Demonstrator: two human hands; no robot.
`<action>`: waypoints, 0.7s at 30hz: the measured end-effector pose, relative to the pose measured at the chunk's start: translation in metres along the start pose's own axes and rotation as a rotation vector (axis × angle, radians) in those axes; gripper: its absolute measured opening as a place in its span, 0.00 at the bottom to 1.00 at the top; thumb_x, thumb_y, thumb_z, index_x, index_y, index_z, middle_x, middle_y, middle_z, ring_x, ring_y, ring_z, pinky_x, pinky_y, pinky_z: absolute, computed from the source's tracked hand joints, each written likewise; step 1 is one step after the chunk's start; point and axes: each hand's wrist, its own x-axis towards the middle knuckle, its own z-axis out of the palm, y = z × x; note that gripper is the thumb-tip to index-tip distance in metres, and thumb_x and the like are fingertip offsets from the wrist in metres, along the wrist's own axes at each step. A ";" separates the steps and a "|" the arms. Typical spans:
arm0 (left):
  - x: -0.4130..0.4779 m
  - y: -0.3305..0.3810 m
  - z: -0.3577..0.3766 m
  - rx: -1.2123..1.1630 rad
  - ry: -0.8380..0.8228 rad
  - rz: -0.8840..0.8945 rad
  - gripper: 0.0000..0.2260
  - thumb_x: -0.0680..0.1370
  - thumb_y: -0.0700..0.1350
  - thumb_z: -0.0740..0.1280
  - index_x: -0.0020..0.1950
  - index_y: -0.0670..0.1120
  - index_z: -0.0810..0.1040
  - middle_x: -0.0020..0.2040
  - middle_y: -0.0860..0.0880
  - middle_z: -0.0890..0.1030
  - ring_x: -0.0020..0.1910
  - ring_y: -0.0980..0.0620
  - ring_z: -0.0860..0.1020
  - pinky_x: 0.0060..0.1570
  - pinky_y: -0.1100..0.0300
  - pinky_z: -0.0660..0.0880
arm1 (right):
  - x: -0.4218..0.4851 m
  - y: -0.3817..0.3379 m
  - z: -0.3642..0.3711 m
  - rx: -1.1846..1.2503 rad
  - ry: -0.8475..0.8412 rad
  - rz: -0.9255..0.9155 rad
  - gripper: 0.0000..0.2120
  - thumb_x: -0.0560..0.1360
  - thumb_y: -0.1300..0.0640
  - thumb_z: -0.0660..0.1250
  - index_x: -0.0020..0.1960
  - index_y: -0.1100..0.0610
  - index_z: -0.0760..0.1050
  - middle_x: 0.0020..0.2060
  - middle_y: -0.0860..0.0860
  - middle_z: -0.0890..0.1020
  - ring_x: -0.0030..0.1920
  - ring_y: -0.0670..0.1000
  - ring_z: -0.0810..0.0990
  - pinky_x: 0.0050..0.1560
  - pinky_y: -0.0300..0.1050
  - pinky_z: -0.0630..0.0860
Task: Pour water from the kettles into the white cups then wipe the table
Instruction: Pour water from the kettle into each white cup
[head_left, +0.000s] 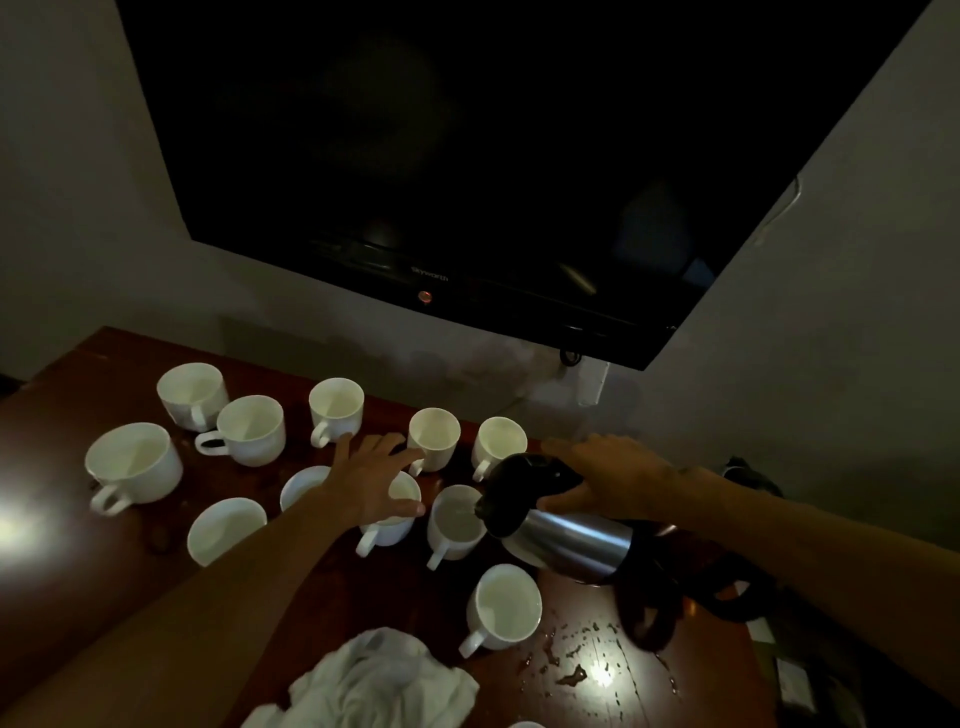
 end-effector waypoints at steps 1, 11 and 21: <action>0.001 0.001 0.000 -0.003 0.003 -0.001 0.37 0.72 0.72 0.64 0.77 0.59 0.60 0.78 0.51 0.59 0.77 0.48 0.58 0.73 0.40 0.50 | 0.001 0.001 -0.001 0.000 -0.003 0.000 0.28 0.77 0.34 0.65 0.68 0.50 0.68 0.52 0.48 0.82 0.46 0.49 0.80 0.44 0.44 0.74; 0.004 0.000 -0.005 -0.036 0.018 0.000 0.36 0.73 0.71 0.65 0.77 0.58 0.61 0.78 0.53 0.61 0.76 0.49 0.59 0.73 0.40 0.52 | 0.006 -0.001 -0.008 -0.013 -0.021 -0.009 0.27 0.77 0.35 0.66 0.69 0.50 0.69 0.53 0.48 0.83 0.49 0.49 0.81 0.51 0.46 0.79; 0.003 -0.008 0.000 -0.043 0.068 0.032 0.37 0.70 0.73 0.61 0.76 0.58 0.63 0.77 0.54 0.62 0.77 0.49 0.56 0.74 0.38 0.45 | 0.012 0.006 -0.010 -0.003 -0.034 0.027 0.24 0.76 0.35 0.67 0.64 0.50 0.73 0.43 0.43 0.78 0.41 0.46 0.77 0.42 0.43 0.73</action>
